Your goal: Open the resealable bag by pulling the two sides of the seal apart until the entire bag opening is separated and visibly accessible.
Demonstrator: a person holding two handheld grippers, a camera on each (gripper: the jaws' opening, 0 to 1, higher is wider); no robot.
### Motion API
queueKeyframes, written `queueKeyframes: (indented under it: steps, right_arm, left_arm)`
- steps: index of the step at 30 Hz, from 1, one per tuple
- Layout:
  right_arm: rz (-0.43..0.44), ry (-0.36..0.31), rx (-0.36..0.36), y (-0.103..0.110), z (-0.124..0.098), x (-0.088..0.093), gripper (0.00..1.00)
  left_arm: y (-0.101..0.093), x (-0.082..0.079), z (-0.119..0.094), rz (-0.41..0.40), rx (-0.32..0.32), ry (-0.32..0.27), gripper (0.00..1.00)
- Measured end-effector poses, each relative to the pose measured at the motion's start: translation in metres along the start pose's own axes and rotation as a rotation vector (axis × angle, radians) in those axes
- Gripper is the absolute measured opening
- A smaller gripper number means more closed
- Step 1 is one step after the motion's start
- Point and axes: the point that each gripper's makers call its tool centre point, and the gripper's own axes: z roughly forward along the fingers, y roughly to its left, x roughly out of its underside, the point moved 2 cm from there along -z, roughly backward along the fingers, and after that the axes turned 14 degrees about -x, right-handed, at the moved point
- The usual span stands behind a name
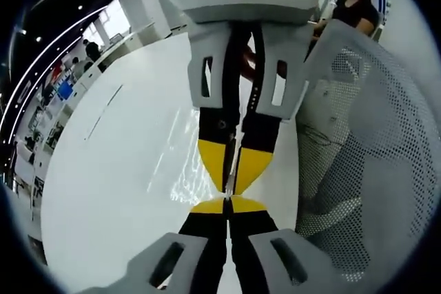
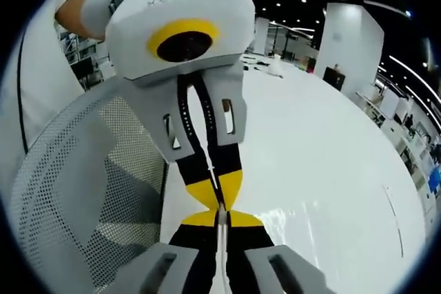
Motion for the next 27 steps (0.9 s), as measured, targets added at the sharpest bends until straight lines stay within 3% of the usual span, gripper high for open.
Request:
queueKeyframes:
  steps: [10, 19, 24, 27]
  right_arm:
    - [0.038, 0.017, 0.018, 0.000, -0.014, 0.020, 0.00]
    - [0.066, 0.005, 0.021, 0.001, -0.014, 0.020, 0.00]
    - [0.051, -0.006, 0.012, 0.003, -0.010, 0.016, 0.00]
    - [0.039, -0.005, 0.008, 0.004, -0.008, 0.013, 0.00]
  left_arm:
    - [0.006, 0.011, -0.001, -0.029, -0.006, 0.019, 0.00]
    - [0.004, 0.008, 0.001, 0.019, -0.031, -0.009, 0.00]
    - [-0.002, 0.000, 0.004, 0.029, -0.026, -0.034, 0.08]
    - [-0.005, -0.003, 0.006, 0.044, -0.016, -0.037, 0.05]
